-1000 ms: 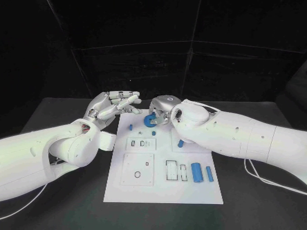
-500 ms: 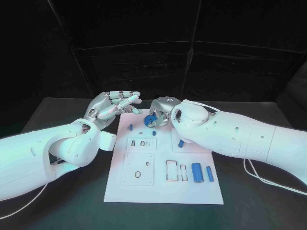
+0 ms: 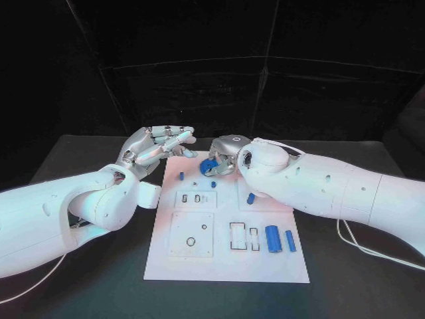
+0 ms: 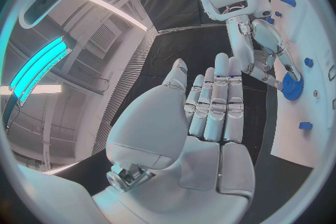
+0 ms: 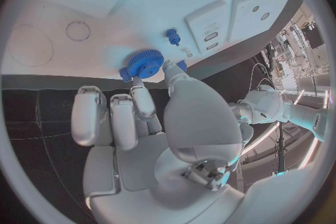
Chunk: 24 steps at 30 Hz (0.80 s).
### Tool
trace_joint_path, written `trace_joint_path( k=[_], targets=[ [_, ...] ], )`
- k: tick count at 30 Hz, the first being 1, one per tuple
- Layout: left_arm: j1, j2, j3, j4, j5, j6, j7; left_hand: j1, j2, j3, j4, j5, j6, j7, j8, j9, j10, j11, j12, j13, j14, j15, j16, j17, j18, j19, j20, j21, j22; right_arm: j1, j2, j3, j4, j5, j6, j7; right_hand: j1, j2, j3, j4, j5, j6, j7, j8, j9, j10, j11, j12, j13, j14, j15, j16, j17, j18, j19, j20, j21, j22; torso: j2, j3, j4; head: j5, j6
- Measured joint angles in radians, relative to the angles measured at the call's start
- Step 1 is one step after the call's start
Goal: Assemble the parts on the task board
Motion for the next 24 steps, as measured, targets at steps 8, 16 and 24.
trace_joint_path(
  k=[8,16,24],
  targets=[
    [0.000,0.000,0.000,-0.001,0.000,0.000,0.000,0.000,0.000,0.000,0.000,0.000,0.002,0.002,0.000,0.000,0.000,0.000,0.000,0.000,0.000,0.000,0.000,0.000,0.000,0.000,0.000,0.000,0.000,-0.001,-0.003,-0.001,-0.002,0.006,0.011,-0.007,0.000,0.000,-0.003,0.003,0.000,0.000,0.000,0.000,0.000,0.000,0.000,0.000,0.000,0.000,0.000,0.000,0.000,0.000,0.000,0.000,0.000,0.000,0.000,0.0000,0.0000,0.000,0.000],
    [0.000,0.000,0.000,-0.001,0.000,0.000,0.000,0.000,0.000,0.000,0.000,0.000,0.002,0.002,0.000,0.000,0.000,0.000,0.000,0.000,0.000,0.000,0.000,0.000,0.000,0.000,0.000,0.000,0.000,-0.001,-0.012,-0.001,0.004,0.011,0.014,-0.013,0.000,0.000,-0.003,0.003,0.001,0.000,0.000,0.000,0.000,0.000,0.000,0.000,0.002,0.000,0.000,0.000,0.000,0.000,0.000,0.000,0.000,0.000,0.000,0.0000,-0.0005,-0.001,0.000],
    [0.000,-0.001,0.000,-0.004,0.000,0.000,0.000,0.000,0.000,0.000,0.000,0.000,0.002,0.002,0.000,0.000,0.000,0.000,0.000,0.000,0.000,0.000,0.000,0.000,0.000,0.000,0.000,0.000,-0.001,-0.001,-0.034,-0.001,0.028,0.023,-0.014,-0.013,0.018,0.018,-0.003,0.009,0.054,0.004,-0.004,0.000,0.002,0.000,0.000,0.009,0.016,0.000,0.000,0.000,0.000,0.000,0.000,0.000,0.000,0.007,-0.001,-0.0001,-0.0012,-0.002,0.002]
  ],
)
